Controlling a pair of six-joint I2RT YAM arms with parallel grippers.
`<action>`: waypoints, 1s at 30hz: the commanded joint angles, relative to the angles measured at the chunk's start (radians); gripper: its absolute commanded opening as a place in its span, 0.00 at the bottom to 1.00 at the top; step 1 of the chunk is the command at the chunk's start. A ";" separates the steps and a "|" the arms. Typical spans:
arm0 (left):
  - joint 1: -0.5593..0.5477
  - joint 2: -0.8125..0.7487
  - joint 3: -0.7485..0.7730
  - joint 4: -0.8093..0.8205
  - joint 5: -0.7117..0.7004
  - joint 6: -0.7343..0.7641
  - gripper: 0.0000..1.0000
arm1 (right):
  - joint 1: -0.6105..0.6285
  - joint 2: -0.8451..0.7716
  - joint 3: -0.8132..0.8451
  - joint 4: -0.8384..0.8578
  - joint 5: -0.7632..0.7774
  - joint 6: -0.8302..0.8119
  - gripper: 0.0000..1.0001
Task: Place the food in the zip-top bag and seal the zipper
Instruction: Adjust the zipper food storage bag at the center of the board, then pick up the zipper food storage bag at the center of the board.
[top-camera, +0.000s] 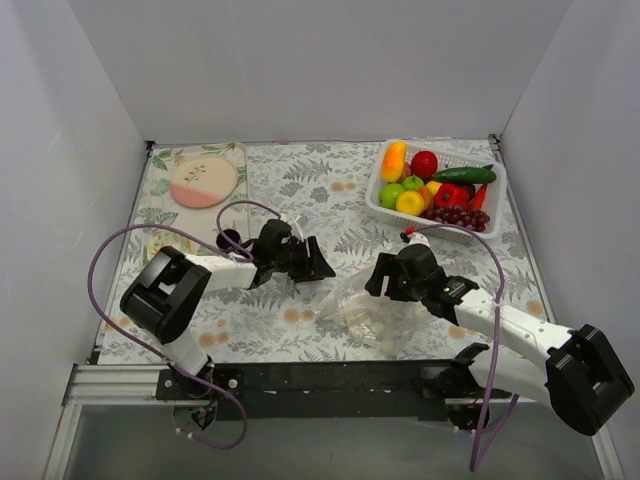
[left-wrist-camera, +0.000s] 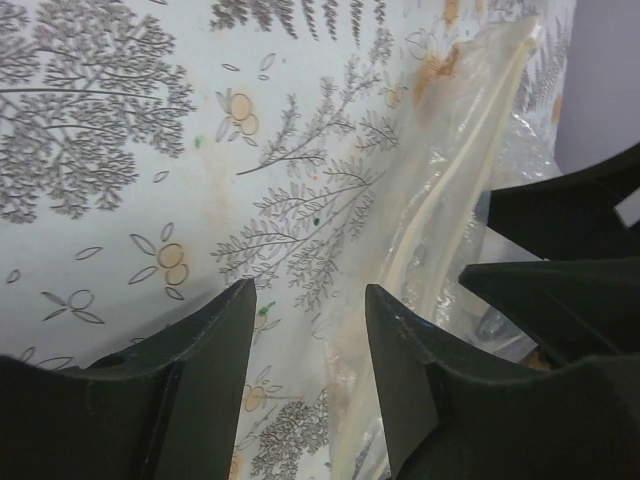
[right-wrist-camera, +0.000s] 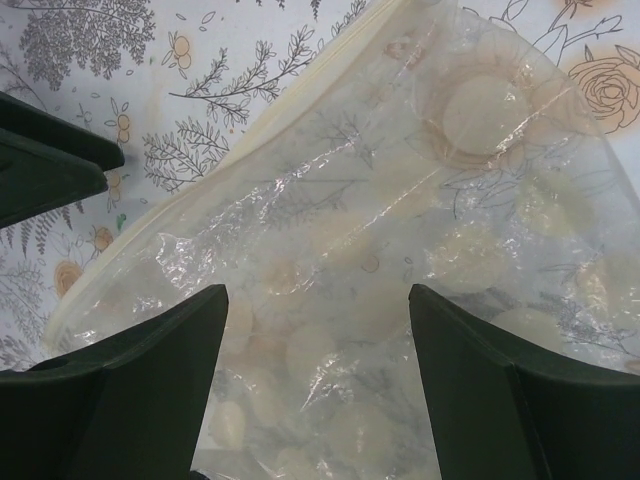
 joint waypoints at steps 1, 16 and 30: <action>-0.003 -0.015 0.041 0.037 0.147 0.005 0.49 | 0.003 -0.030 -0.038 0.133 -0.027 -0.044 0.81; -0.095 0.138 0.144 0.013 0.141 -0.004 0.45 | 0.002 -0.094 -0.042 0.117 -0.012 -0.048 0.81; -0.152 0.175 0.136 0.062 0.158 -0.073 0.40 | 0.003 -0.068 0.010 0.075 0.025 -0.050 0.82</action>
